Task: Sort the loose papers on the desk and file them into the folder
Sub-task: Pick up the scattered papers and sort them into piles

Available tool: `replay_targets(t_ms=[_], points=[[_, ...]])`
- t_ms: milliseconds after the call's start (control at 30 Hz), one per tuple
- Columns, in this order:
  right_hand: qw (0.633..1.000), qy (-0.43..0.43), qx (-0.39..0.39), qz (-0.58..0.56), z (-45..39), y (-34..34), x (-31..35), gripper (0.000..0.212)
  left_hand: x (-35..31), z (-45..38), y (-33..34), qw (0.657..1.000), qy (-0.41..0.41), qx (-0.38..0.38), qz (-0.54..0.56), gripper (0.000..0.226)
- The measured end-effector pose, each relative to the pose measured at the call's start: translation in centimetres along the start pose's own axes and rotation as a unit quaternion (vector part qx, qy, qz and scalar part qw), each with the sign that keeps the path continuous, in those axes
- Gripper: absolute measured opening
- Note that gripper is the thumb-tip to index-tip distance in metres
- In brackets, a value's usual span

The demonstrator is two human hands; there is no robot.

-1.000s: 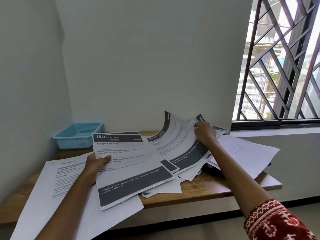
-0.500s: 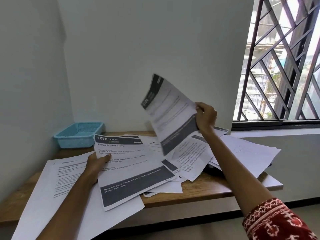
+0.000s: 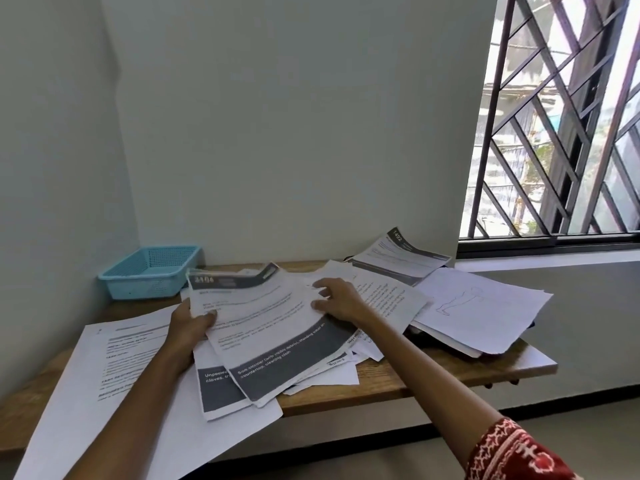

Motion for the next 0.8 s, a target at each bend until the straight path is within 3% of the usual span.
replay_targets(t_ms=[67,133,233,333,500,567,700,800], points=[[0.999,0.009,-0.021,-0.044,-0.5,-0.5,-0.5,0.067,-1.4,0.3,0.6,0.999,0.032,0.003,0.025,0.036],[0.987,0.025,-0.022,-0.157,-0.8,-0.9,-0.7,0.077,-3.4,0.6,1.4,0.996,0.062,-0.005,0.064,0.035],[0.954,0.008,-0.046,-0.297,-1.6,-2.4,-0.2,0.052,-7.3,0.8,3.0,0.986,0.115,-0.012,0.124,0.030],[0.930,-0.036,-0.149,-0.335,-1.6,-6.5,1.2,0.024,-13.0,2.0,5.2,0.969,0.214,-0.012,0.124,0.022],[0.907,-0.067,-0.256,-0.327,-0.2,-11.5,2.3,0.029,-18.5,3.7,8.1,0.943,0.317,0.002,0.103,0.015],[0.914,-0.046,-0.252,-0.314,0.4,-11.0,1.4,0.037,-17.4,3.5,8.2,0.944,0.319,0.001,0.083,0.017],[0.948,0.020,-0.188,-0.257,1.1,-6.3,-1.8,0.051,-9.5,2.8,7.8,0.969,0.245,0.000,0.037,0.032],[0.967,0.021,-0.142,-0.211,1.5,-4.4,-2.1,0.046,-5.7,2.7,7.3,0.977,0.210,-0.012,-0.013,0.035]])
Point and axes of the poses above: each hand's wrist, its own z-axis away from the middle knuckle, its own y-axis out of the palm, x = y × z, the point moved 10 cm from there along -z, towards the middle knuckle, and after that the axes turned 6 degrees about z, right-handed, at the moved point
